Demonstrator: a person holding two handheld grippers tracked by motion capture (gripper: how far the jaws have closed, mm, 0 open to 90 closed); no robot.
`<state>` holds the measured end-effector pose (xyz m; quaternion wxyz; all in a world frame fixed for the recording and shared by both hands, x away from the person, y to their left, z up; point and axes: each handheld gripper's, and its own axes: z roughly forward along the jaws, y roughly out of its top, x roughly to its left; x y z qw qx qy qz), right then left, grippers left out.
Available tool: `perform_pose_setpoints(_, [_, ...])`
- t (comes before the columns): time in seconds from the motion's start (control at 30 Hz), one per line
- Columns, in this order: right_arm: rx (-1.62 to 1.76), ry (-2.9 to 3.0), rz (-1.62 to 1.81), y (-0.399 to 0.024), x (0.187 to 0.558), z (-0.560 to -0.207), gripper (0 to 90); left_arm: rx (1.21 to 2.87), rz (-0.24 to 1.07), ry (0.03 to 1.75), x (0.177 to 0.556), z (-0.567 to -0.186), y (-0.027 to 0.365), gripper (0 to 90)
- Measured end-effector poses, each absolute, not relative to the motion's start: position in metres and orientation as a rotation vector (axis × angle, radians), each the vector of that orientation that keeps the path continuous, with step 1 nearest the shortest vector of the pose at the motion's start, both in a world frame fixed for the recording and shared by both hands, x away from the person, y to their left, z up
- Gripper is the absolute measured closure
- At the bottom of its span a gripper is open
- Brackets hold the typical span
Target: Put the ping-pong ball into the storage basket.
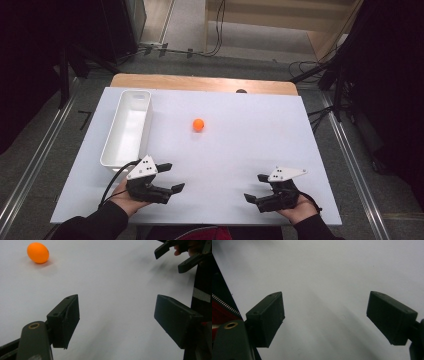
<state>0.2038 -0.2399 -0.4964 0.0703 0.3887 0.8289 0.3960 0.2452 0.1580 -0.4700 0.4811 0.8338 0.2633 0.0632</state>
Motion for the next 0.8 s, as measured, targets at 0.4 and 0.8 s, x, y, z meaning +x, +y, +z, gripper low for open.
perform_pose_setpoints(0.4, [1.173,2.495,1.194,-0.240,0.204,-0.496,13.5,2.004,0.179,0.684,0.250,-0.468,0.149,20.4])
perform_pose_setpoints(0.8, [1.171,2.498,1.196,-0.240,0.204,-0.496,13.5,1.988,0.197,0.711,0.254,-0.467,0.136,20.0])
